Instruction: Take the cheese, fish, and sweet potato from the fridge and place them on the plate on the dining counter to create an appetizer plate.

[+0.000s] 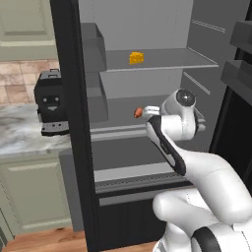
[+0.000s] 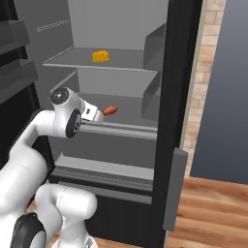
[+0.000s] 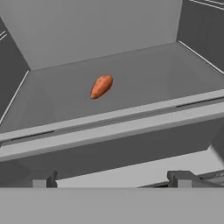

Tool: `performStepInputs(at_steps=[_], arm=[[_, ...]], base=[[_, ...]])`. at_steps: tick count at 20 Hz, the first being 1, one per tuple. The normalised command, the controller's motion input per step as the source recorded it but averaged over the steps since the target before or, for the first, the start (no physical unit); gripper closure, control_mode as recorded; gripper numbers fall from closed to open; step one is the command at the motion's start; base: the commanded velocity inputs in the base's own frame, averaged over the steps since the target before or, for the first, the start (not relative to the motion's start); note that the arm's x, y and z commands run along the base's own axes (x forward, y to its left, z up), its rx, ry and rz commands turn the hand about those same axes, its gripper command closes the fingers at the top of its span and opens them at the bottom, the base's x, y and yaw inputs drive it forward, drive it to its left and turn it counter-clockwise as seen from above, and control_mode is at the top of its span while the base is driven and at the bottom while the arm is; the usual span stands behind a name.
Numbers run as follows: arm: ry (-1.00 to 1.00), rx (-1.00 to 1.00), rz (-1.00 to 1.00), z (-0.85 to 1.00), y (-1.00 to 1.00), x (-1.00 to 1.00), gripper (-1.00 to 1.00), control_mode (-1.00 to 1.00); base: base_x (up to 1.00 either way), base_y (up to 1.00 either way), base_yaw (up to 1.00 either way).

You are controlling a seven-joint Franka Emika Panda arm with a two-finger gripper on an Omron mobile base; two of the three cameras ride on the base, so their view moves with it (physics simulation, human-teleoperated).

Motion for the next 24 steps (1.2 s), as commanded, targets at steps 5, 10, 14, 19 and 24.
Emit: performStepInputs(at_steps=[5,10,14,19,24], arm=[[0.06,0.00,0.00,-0.15,0.02,0.37,-1.00,-1.00],[-0.03,0.00,0.00,-0.39,0.11,0.40,-1.00,-1.00],[-0.06,0.00,0.00,-0.32,0.12,0.37,-1.00,-1.00],[0.00,0.00,0.00,-0.04,0.04,0.36,-1.00,-1.00],[0.05,0.00,-0.01,-0.03,0.00,0.35,-1.00,-1.00]], base=[[0.00,0.00,0.00],[0.00,0.00,0.00],[0.00,0.00,0.00],[0.00,0.00,0.00],[0.00,0.00,0.00]])
